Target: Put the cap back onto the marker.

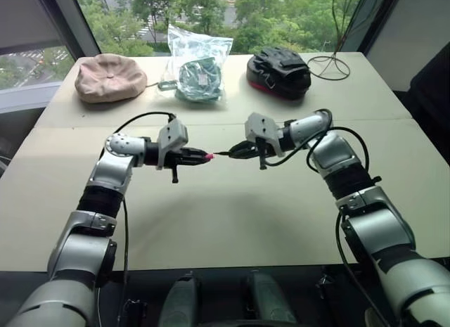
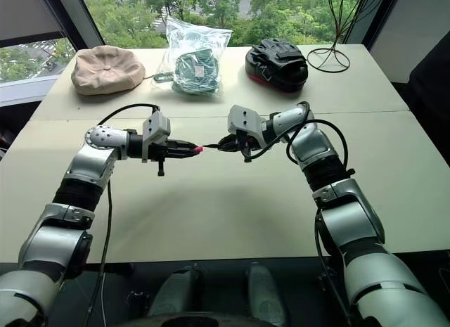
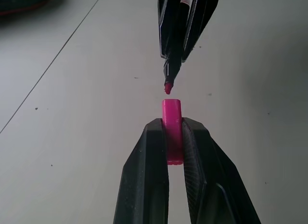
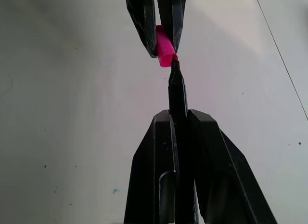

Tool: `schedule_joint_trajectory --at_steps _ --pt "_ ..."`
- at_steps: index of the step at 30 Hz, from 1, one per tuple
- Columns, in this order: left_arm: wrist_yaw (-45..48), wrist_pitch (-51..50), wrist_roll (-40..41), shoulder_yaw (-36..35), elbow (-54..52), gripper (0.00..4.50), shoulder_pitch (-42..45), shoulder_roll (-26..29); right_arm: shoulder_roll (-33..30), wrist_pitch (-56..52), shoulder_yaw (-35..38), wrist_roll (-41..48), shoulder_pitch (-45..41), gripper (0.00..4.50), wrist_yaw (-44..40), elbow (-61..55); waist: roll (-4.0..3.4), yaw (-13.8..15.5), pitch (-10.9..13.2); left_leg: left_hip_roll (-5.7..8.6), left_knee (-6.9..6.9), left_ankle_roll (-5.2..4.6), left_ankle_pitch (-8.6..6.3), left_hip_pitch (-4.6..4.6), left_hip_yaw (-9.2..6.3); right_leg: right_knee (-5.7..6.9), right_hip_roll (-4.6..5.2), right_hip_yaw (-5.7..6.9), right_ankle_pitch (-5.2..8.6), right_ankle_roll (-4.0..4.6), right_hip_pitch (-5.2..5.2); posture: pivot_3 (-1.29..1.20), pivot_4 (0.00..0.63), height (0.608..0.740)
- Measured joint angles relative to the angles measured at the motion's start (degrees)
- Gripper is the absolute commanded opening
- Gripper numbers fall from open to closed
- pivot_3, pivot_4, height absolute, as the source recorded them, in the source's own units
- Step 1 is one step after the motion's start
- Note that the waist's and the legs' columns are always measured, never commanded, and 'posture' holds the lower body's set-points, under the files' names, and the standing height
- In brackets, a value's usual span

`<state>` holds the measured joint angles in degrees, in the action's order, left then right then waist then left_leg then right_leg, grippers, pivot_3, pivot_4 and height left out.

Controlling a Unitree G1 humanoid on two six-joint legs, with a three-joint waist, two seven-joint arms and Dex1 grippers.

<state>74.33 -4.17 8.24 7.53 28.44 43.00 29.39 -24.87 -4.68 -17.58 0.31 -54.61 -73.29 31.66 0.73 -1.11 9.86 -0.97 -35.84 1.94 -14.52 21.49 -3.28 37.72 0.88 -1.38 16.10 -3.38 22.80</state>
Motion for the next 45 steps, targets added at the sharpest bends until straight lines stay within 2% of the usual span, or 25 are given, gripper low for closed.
schedule_joint_trajectory --at_steps 35,45 --pt "-1.26 -0.73 1.01 -0.06 -0.12 0.05 0.12 -0.72 0.33 0.02 0.05 -0.01 0.01 0.00 0.17 0.04 0.00 0.00 0.00 0.00 0.00 0.00 0.00 0.00 0.00 0.00 0.00 0.00 0.00 0.00 0.00 0.00 0.150 0.740" --pt "-0.69 0.64 -0.36 0.54 1.99 0.05 2.42 -1.32 0.73 0.08 1.01 -0.15 0.00 0.00 0.46 0.94 0.00 0.00 0.00 0.00 0.00 0.00 0.00 0.00 0.00 -0.01 0.00 0.00 0.00 0.00 -0.01 0.00 0.150 0.740"
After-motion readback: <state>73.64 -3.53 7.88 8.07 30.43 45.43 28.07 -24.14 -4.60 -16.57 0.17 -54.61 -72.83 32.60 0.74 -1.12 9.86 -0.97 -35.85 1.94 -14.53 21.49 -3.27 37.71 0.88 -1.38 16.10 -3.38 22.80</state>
